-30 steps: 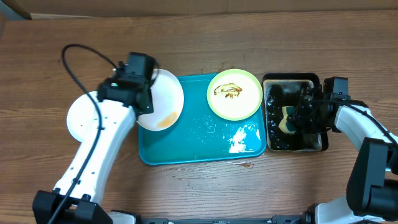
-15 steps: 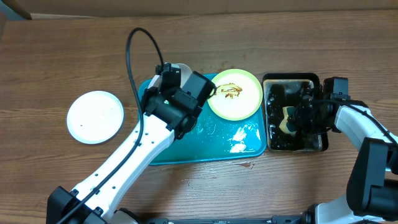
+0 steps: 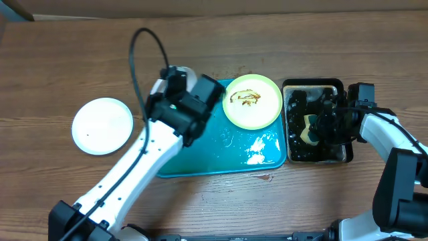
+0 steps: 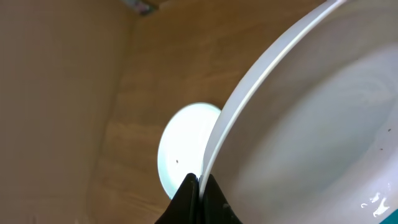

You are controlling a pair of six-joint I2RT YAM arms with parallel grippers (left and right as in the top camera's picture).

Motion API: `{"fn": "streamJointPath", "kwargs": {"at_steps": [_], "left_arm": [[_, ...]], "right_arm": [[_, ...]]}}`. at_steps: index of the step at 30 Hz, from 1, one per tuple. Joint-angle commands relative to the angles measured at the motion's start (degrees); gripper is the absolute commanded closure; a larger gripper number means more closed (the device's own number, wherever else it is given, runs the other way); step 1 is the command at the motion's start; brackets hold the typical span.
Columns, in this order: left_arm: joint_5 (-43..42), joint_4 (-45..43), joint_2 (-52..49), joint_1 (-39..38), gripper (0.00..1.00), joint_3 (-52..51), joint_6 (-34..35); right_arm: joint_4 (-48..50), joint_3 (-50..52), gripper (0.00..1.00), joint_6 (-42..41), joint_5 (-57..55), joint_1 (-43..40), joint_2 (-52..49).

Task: Clean dirty plates on tray and stack at the side
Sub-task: 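Lower the plate onto the first white plate and release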

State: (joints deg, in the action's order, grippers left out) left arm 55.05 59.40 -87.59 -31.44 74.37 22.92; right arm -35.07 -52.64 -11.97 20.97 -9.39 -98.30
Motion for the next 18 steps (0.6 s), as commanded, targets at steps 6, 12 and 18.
{"fn": "streamJointPath", "kwargs": {"at_steps": [6,12,18], "left_arm": [[-25.0,-0.5,1.5,24.1,0.96,1.0,1.0],[-33.1,-1.6,1.1,45.0,0.96,0.8,1.1],[-38.2,-4.0,-2.2,57.0,0.96,0.3,2.4]], "right_arm": [[0.1,-1.4,0.92,0.3,-0.6,0.0,0.2],[0.0,-1.4,0.92,0.5,-0.6,0.0,0.2],[-0.1,-1.4,0.92,0.5,-0.6,0.0,0.2]]}}
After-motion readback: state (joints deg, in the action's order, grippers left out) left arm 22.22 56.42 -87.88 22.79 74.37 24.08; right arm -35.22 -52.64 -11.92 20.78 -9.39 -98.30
